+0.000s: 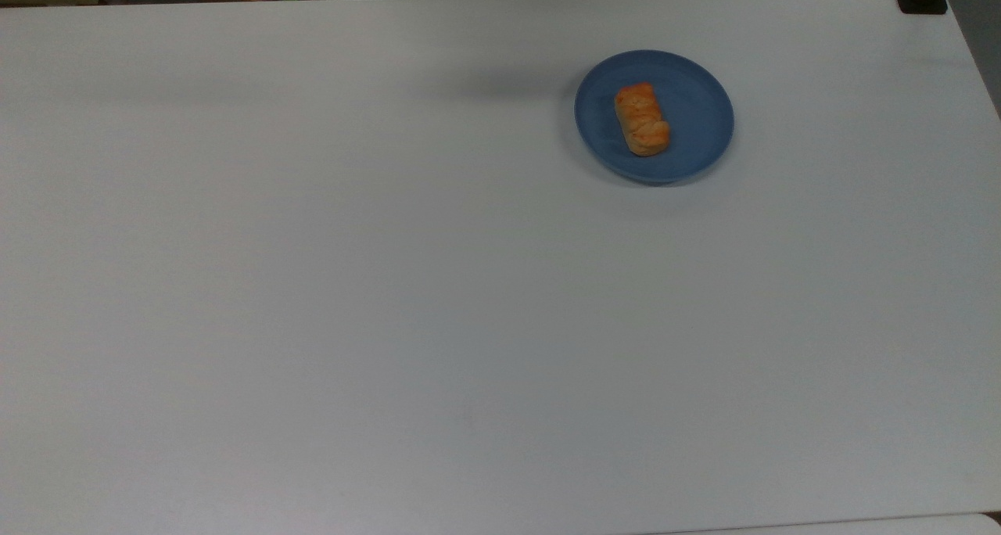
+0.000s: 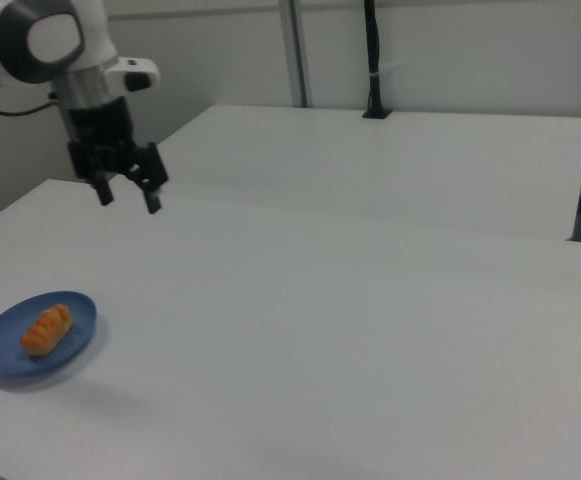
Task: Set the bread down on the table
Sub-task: 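Move the gripper over the blue plate toward the orange bread roll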
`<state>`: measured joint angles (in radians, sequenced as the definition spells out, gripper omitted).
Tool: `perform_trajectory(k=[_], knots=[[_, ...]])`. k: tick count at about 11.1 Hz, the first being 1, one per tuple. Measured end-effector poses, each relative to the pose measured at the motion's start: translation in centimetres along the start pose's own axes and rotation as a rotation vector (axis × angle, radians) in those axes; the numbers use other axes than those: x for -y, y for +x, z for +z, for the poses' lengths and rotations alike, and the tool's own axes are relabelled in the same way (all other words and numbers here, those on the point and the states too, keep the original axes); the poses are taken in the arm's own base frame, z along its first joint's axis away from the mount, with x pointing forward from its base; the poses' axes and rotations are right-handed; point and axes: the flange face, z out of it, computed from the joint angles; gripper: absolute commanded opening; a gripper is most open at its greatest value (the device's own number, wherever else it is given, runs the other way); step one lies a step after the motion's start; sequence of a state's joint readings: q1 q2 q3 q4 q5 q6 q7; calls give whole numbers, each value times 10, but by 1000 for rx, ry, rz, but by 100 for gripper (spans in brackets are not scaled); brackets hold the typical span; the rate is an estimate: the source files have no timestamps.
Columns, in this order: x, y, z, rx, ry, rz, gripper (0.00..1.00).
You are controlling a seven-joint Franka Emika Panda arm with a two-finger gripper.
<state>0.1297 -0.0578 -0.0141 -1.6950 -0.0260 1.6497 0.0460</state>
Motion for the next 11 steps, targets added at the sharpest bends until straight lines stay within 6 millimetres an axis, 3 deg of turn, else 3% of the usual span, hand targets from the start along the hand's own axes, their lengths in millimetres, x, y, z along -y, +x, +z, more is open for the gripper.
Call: perform_trajectory(k=[4,6,9,11], knots=[[137,-24,5,10,-10,-58,100],[192,-42,18,8,0,-85,100],[242,-61,56,-7,7,-99,100],[261,-67,103,-29,26,-84,100]])
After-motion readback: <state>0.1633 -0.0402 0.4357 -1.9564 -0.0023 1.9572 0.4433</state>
